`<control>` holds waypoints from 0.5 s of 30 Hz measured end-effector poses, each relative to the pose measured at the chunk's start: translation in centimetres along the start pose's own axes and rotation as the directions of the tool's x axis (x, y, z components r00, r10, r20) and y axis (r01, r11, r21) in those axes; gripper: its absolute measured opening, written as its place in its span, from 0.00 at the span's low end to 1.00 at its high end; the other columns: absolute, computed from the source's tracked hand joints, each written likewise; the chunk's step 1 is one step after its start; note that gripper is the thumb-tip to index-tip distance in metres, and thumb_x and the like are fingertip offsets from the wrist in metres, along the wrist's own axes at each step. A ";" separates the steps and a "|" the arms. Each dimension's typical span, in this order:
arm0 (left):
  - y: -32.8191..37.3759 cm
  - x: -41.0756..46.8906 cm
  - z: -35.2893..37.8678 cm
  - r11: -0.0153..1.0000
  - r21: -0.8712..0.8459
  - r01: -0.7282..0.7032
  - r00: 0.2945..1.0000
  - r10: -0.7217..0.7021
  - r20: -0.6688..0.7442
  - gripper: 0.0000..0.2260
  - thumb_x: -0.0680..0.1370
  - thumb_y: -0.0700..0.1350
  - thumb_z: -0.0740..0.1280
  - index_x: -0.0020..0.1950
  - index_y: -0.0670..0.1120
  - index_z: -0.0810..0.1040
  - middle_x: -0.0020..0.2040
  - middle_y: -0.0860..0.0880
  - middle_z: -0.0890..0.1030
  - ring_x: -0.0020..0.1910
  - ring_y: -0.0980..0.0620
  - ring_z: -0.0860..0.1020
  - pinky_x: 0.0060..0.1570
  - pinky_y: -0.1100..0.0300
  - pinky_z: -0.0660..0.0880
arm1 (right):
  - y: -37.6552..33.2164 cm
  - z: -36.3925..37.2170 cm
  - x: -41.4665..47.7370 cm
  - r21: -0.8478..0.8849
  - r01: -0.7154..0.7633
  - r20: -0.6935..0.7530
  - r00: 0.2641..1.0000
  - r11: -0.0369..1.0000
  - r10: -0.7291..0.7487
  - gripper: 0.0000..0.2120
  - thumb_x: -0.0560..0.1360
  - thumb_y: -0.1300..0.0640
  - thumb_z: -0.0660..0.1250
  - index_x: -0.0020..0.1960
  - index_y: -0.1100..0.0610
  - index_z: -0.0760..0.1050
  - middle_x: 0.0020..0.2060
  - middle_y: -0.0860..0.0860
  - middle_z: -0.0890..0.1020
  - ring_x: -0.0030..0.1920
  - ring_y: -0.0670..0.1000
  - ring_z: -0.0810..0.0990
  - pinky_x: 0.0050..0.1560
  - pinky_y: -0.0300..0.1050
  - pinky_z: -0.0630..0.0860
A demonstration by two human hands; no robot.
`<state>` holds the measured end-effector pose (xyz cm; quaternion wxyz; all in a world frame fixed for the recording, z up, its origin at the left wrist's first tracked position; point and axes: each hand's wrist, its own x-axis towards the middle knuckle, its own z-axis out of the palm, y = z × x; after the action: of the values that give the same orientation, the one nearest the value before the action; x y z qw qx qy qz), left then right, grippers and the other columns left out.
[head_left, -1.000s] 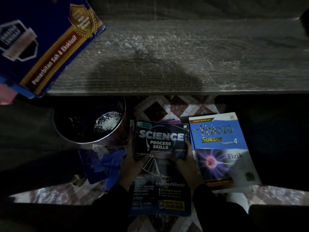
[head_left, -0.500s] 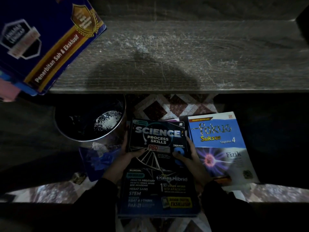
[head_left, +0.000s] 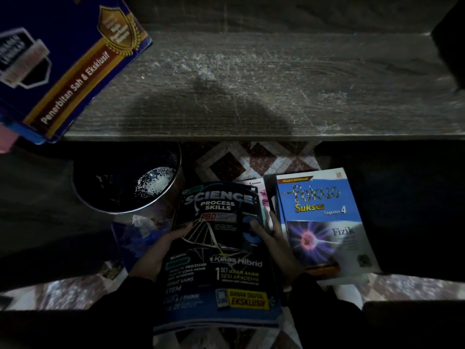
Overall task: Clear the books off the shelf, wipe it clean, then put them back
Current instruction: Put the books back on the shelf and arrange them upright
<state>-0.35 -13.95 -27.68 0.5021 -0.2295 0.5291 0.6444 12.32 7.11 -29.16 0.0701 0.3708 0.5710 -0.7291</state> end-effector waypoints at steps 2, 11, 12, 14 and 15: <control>0.3 0.0 -0.1 1.000 -0.003 0.013 1.000 -0.013 0.008 0.22 0.71 0.44 0.67 0.64 0.42 0.76 0.47 0.42 0.84 0.40 0.47 0.84 0.36 0.57 0.80 | -0.8 -0.5 -0.5 0.031 -0.063 0.018 0.998 0.998 0.062 0.36 0.72 0.43 0.68 0.75 0.42 0.54 0.67 0.39 0.66 0.62 0.42 0.69 0.59 0.40 0.70; -1.2 -0.2 1.9 0.978 0.127 -0.165 0.971 0.184 -0.155 0.33 0.72 0.38 0.70 0.74 0.55 0.62 0.57 0.44 0.81 0.45 0.46 0.83 0.37 0.54 0.80 | -3.9 -2.8 1.0 -0.426 -0.048 0.251 0.953 0.904 0.169 0.48 0.56 0.37 0.78 0.67 0.22 0.53 0.70 0.38 0.67 0.69 0.44 0.68 0.71 0.47 0.65; -1.4 -0.3 2.4 0.960 0.169 -0.225 0.955 0.251 -0.159 0.38 0.73 0.38 0.71 0.75 0.59 0.57 0.62 0.48 0.79 0.51 0.48 0.81 0.41 0.56 0.79 | -3.9 -2.7 1.1 -0.452 -0.045 0.261 0.948 0.891 0.180 0.47 0.56 0.38 0.79 0.65 0.21 0.55 0.71 0.40 0.67 0.69 0.46 0.68 0.71 0.49 0.64; -1.2 -1.1 3.6 0.906 0.290 -0.307 0.922 0.359 -0.144 0.39 0.74 0.36 0.69 0.75 0.61 0.53 0.63 0.59 0.73 0.55 0.57 0.76 0.42 0.69 0.76 | -4.4 -2.5 1.1 -0.479 -0.058 0.250 0.948 0.876 0.200 0.45 0.61 0.46 0.79 0.69 0.27 0.57 0.73 0.43 0.66 0.70 0.49 0.66 0.70 0.47 0.64; -0.9 -1.4 4.0 0.883 0.346 -0.317 0.914 0.382 -0.139 0.36 0.75 0.36 0.69 0.74 0.60 0.55 0.61 0.60 0.72 0.55 0.59 0.74 0.39 0.75 0.73 | -4.8 -2.4 1.2 -0.485 -0.076 0.232 0.949 0.871 0.212 0.45 0.64 0.51 0.79 0.71 0.31 0.58 0.73 0.44 0.64 0.71 0.49 0.64 0.68 0.43 0.64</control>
<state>1.96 -10.90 -25.53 0.3506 -0.1110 0.7067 0.6045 10.01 11.26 -26.35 0.2921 0.2784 0.6854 -0.6061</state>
